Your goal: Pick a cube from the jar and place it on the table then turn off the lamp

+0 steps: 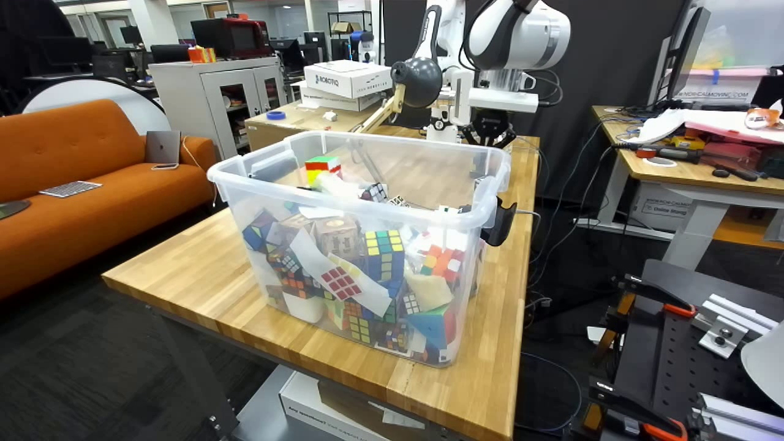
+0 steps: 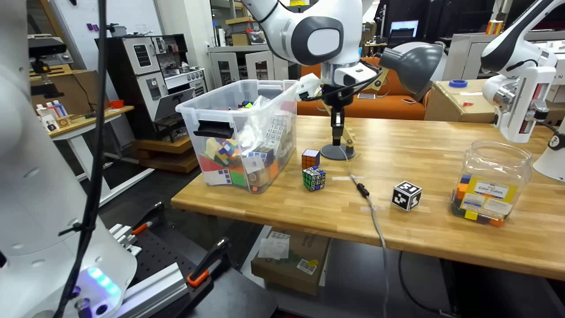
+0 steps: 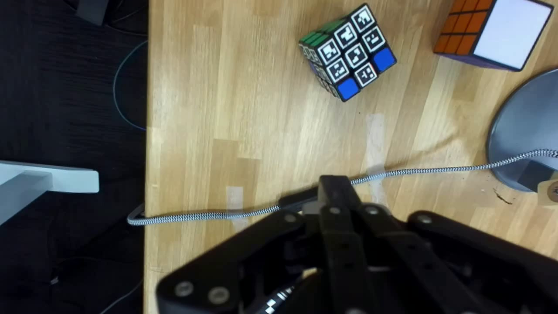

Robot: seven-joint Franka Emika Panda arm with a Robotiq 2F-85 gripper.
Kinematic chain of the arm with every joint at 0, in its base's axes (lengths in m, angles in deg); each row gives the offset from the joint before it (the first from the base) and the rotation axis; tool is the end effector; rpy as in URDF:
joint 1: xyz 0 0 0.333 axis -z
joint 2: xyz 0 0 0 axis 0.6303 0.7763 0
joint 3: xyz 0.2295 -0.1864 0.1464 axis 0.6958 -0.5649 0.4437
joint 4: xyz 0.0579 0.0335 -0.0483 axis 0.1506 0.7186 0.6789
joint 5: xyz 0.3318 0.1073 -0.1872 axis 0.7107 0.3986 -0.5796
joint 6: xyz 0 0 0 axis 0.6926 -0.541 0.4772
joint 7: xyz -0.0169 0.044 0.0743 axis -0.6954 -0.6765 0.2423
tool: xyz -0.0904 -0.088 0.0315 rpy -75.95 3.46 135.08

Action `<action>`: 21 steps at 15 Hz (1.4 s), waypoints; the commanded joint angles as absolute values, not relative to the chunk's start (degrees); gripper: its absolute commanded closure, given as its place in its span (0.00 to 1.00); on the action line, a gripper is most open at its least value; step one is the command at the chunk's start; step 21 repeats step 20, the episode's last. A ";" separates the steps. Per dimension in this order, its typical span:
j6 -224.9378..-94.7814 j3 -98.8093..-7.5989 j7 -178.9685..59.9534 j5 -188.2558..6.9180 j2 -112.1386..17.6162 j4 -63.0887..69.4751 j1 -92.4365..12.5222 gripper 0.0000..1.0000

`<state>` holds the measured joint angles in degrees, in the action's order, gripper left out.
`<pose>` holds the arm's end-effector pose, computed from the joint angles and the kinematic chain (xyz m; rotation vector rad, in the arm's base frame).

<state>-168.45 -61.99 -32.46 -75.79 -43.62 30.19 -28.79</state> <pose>0.5547 -0.2321 0.2545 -2.6235 1.6099 -0.1119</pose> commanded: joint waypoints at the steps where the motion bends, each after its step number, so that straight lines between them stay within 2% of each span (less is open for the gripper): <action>1: -173.04 -62.59 -30.72 -73.60 -52.19 39.99 -29.66 1.00; 2: -172.98 -62.57 -30.45 -73.34 -54.33 41.97 -29.42 1.00; 4: -170.94 -62.31 -32.13 -70.65 -58.99 45.71 -28.14 0.73; 5: -170.44 -62.28 -33.09 -68.71 -60.81 47.29 -27.69 0.67; 6: -170.62 -62.52 -31.23 -71.98 -57.10 43.94 -28.42 0.86; 8: -170.60 -62.43 -31.78 -70.55 -60.19 46.68 -27.87 0.71; 9: -170.60 -62.40 -31.78 -70.45 -60.66 47.10 -27.85 0.67; 21: -170.60 -62.40 -31.77 -70.41 -60.44 47.15 -27.88 0.67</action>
